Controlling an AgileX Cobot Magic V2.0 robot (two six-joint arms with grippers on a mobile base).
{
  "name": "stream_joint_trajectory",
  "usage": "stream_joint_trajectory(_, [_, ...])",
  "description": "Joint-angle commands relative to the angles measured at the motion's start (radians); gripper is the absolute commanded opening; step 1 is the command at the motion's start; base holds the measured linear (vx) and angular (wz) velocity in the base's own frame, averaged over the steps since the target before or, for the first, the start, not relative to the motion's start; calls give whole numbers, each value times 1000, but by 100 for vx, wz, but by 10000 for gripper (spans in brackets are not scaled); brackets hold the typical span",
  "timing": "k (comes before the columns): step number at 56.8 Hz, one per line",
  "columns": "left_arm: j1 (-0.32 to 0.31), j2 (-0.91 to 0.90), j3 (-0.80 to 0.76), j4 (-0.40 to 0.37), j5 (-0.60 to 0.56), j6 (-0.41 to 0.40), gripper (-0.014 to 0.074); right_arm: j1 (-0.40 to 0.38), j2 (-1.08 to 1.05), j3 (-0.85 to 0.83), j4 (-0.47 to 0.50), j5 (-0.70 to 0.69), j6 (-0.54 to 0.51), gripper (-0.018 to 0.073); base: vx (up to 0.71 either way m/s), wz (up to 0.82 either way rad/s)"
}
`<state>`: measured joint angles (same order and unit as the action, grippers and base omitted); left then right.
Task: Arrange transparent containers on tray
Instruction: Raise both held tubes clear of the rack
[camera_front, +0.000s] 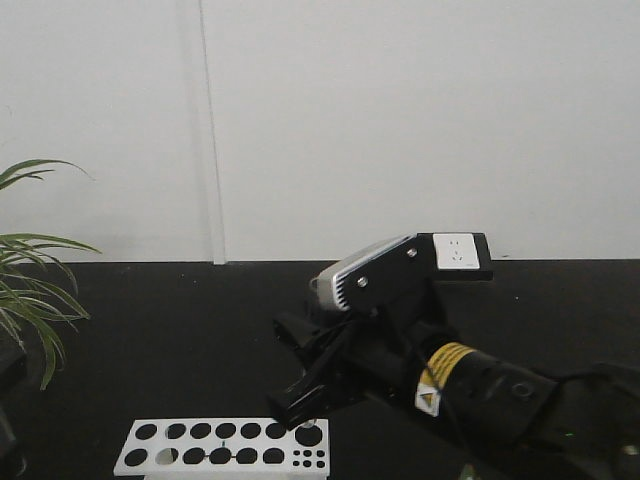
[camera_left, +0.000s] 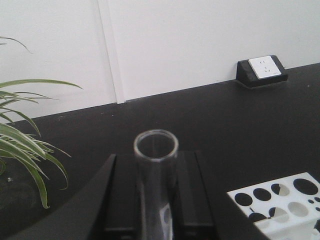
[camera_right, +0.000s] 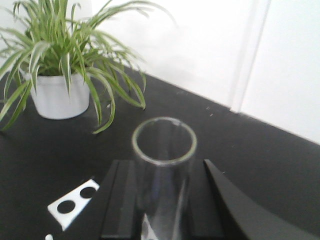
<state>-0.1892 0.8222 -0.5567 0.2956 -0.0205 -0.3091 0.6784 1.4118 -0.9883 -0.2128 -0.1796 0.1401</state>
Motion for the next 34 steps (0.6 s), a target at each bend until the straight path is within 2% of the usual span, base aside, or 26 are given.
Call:
stream_joint_trajectory(1, [-6, -10, -27, -9, -76, -2, 62, -25, -123, -31, 2, -4, -3, -13, 0, 0])
stream_joint_trajectory(8, [-6, -11, -27, -9, -81, -2, 62, -71, -252, 9, 2, 45, 18, -11, 0, 0])
stream_joint_trajectory(16, [-6, -12, -27, -9, -117, -2, 62, -110, -414, 160, 25, 76, 20, -11, 0, 0])
stream_joint_trajectory(24, [-6, -12, -27, -9, -136, -2, 62, -112, -559, 274, 59, 113, 20, -11, 0, 0])
stream_joint_trajectory(34, [-6, -12, -27, -9, -136, -2, 62, -112, -623, 287, 48, 167, 18, -11, 0, 0])
